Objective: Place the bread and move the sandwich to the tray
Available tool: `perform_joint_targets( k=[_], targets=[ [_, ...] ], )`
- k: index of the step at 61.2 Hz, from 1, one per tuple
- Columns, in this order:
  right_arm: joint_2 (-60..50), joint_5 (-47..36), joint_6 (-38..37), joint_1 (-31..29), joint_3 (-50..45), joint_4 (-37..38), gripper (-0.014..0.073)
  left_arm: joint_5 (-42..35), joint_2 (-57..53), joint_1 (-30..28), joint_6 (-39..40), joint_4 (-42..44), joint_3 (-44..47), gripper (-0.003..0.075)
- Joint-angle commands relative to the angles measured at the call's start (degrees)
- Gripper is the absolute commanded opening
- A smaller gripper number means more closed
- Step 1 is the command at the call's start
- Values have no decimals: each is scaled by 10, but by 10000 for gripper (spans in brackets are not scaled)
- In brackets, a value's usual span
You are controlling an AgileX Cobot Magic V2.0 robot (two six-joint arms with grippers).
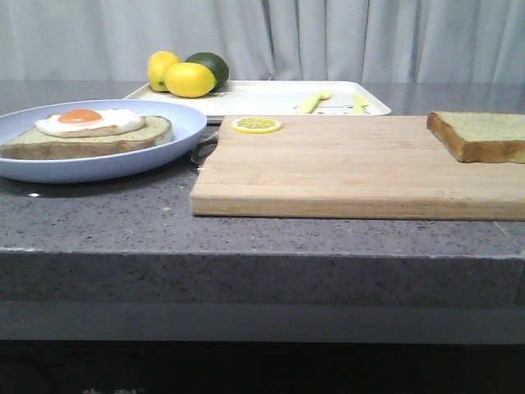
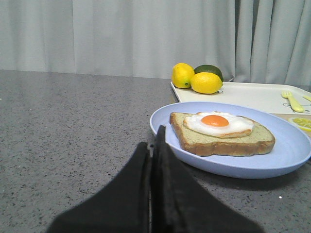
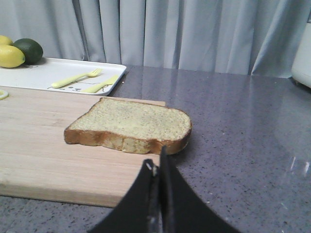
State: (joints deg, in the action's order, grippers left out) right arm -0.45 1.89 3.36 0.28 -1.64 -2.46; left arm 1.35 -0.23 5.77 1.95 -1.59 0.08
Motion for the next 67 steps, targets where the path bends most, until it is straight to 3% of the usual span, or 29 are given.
perform_joint_targets(
  k=[1, 50, 67],
  targets=[
    [-14, -49, 0, -3, 3, 0, -68, -50, -11, -1, 4, 1, 3, -18],
    [-14, -56, 0, -3, 6, -1, -68, -73, -11, -1, 4, -1, -3, -18],
    [-7, 79, 0, -2, 141, -1, -68, 10, 11, -1, 4, 0, -152, -18]
  ],
)
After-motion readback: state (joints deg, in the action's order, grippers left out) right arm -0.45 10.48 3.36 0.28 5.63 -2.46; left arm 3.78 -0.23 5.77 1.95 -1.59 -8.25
